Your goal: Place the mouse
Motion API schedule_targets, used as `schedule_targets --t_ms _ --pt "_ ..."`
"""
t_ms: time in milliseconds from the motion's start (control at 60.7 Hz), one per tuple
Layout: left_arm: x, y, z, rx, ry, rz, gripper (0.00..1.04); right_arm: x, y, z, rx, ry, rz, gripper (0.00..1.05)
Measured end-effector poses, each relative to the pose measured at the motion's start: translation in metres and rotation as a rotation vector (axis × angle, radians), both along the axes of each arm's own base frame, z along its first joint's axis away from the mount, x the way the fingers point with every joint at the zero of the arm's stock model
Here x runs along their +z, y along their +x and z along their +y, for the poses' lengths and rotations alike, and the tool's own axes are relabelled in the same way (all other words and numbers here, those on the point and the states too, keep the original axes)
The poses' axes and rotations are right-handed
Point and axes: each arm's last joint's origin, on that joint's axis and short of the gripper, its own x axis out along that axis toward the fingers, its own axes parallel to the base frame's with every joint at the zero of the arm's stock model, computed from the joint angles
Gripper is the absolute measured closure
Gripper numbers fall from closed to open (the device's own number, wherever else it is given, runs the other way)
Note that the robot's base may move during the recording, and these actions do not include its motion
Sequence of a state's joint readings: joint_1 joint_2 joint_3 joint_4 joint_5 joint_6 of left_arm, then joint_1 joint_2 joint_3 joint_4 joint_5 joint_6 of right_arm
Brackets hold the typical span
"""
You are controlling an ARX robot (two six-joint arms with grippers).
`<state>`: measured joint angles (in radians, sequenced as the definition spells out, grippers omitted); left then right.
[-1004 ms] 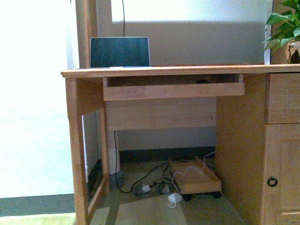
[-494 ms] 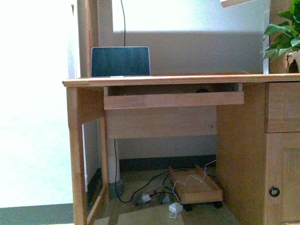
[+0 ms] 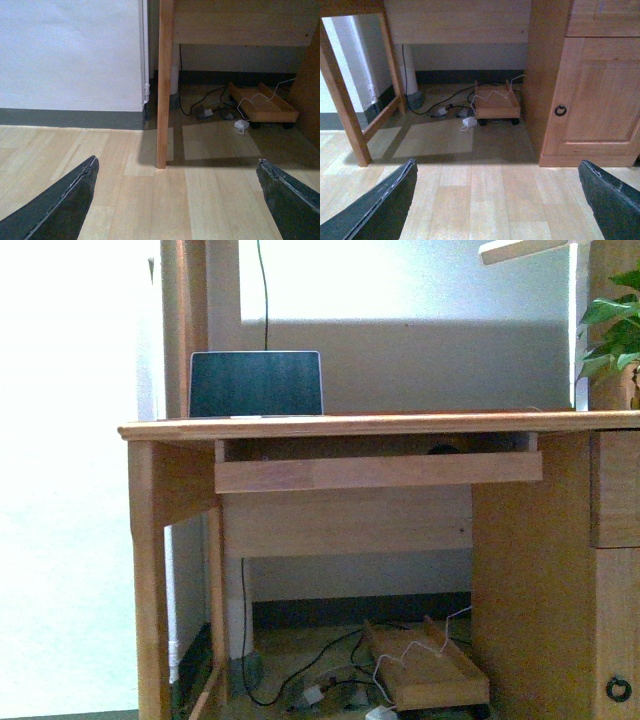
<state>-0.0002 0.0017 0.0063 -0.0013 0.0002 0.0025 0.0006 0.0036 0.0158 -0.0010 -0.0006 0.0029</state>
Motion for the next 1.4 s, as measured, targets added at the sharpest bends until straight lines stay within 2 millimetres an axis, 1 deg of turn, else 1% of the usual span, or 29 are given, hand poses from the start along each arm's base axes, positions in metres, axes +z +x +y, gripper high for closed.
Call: schedule_targets --t_ms 1400 --pt "0.0 0.0 0.0 0.0 0.0 0.0 0.08 -0.0001 0.0 0.0 0.0 0.0 0.001 0.07"
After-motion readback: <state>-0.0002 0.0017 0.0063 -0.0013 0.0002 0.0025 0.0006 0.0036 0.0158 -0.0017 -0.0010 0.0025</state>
